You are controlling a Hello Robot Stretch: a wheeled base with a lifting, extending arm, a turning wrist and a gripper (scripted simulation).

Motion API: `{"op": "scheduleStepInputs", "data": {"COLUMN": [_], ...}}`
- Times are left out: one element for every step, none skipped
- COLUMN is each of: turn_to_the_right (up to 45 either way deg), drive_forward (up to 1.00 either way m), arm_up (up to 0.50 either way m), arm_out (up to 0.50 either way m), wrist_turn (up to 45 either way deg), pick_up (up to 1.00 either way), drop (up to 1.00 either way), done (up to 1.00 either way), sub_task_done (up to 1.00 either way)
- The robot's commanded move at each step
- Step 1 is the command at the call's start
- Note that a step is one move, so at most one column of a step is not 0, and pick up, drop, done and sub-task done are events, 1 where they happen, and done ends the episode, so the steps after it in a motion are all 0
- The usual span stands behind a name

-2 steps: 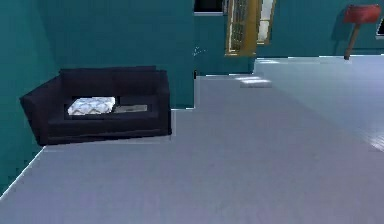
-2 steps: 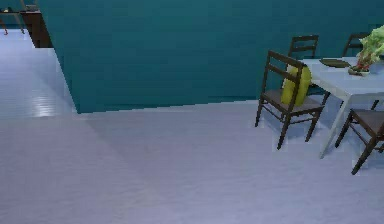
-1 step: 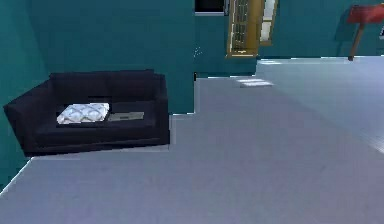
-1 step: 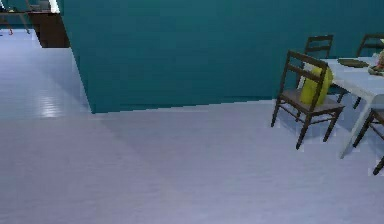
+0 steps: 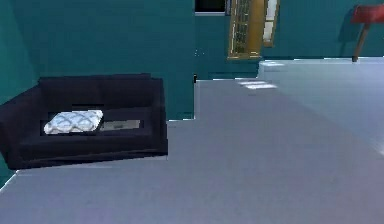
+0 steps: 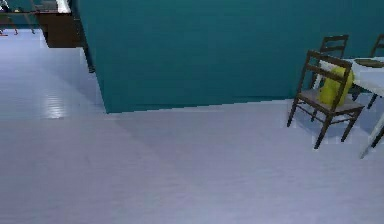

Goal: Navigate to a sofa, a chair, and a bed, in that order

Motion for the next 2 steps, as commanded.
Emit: {"op": "scheduleStepInputs", "data": {"turn_to_the_right": [12.0,0.0], "drive_forward": [0.00,1.00], "arm_up": [0.00,0.00], "arm_out": [0.00,0.00], "wrist_turn": [0.0,0.0], "pick_up": [0.00,0.00], "drop": [0.00,0.00], "done": [0.00,0.00], "sub_task_done": [0.00,0.00]}}
